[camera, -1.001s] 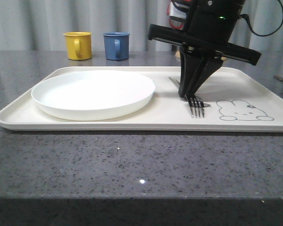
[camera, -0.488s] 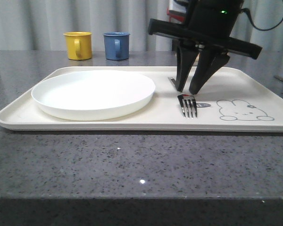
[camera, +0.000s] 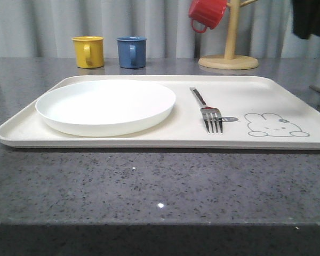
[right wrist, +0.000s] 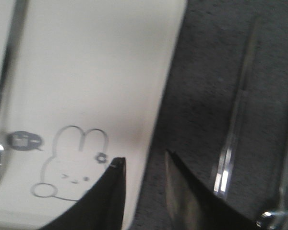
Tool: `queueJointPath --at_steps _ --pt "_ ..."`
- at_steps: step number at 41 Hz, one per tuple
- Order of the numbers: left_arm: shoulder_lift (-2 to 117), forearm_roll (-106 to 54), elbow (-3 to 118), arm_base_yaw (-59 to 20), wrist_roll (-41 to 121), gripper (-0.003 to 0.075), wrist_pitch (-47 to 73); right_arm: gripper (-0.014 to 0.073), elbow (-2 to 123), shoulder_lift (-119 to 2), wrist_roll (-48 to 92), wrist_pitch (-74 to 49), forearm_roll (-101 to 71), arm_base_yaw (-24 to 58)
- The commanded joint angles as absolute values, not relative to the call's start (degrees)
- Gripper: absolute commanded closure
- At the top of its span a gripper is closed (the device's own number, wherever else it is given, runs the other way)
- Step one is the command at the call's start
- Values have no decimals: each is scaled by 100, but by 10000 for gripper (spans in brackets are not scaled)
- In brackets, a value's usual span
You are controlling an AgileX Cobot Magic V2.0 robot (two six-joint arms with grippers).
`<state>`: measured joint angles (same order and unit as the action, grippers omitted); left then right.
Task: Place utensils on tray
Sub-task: 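Lower the fork onto the tray beside the plate and release, then grasp the steel chopsticks with the right gripper and lift them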
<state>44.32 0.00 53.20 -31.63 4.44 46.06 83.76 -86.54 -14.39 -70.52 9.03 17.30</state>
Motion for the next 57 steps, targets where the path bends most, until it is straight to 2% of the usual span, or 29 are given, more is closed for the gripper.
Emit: queueJointPath --at_steps 1,9,15,37,50,57 --pt "4441 -63 5467 -3205 382 373 4188 356 8171 -8238 -1114 -7119 1027 1231" --pt "4441 -63 5467 -3205 382 373 4188 356 7640 -8286 -55 -7026 0 38" --pt "4441 -63 5467 -3205 382 373 4188 356 7467 -8529 312 -6828 -577 -448" --pt "4441 -63 5467 -3205 382 373 4188 356 7467 -9282 312 -6073 -588 -501" --pt "4441 -63 5467 -3205 382 373 4188 363 7467 -9479 312 -6100 -588 -501" --pt "4441 -63 5467 -3205 382 373 4188 496 7467 -9479 312 -6242 -605 -501"
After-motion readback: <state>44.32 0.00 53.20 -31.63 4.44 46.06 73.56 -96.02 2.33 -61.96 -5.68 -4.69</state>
